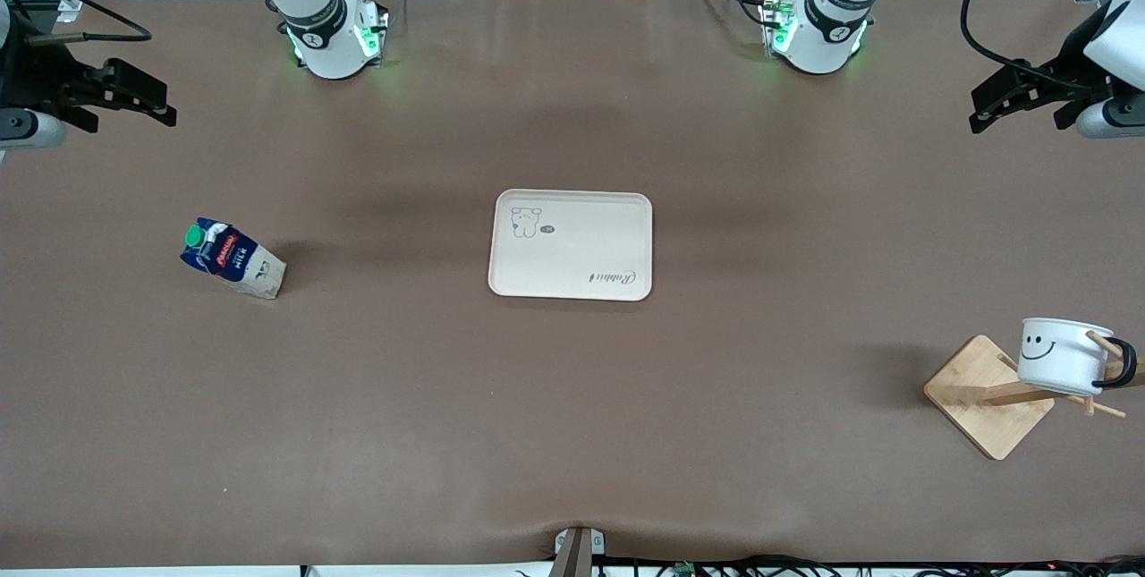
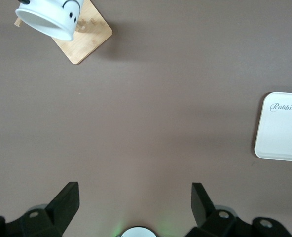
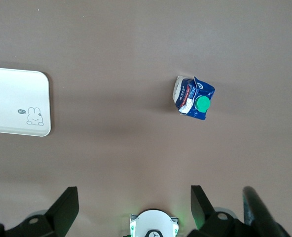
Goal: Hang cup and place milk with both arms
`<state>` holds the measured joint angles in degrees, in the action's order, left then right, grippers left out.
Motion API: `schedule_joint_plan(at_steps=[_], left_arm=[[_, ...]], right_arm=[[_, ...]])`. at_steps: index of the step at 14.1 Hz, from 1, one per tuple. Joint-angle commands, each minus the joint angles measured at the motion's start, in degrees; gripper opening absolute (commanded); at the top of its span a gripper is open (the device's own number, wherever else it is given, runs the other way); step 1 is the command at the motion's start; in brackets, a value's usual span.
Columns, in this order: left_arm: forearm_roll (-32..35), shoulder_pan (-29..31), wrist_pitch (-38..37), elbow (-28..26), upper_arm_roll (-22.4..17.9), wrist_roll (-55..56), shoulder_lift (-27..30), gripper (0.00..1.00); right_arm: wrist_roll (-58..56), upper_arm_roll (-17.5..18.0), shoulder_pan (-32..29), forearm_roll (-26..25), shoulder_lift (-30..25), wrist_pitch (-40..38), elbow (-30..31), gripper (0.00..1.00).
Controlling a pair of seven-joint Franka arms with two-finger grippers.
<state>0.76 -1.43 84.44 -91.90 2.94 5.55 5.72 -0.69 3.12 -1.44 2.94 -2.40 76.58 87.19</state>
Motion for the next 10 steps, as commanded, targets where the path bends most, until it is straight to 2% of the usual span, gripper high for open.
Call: schedule_joint_plan(at_steps=[1,10], left_arm=[[0.5,0.2,-1.0,1.9,0.3,-1.1,-0.4,1.00],[0.4,0.1,-1.0,2.4,0.3,-0.2,-0.5,1.00]], right_arm=[[0.5,0.1,-0.3,-0.6,-1.1,0.0,1.0,1.00],[0.5,0.1,-0.3,-0.6,-1.1,0.0,1.0,1.00]])
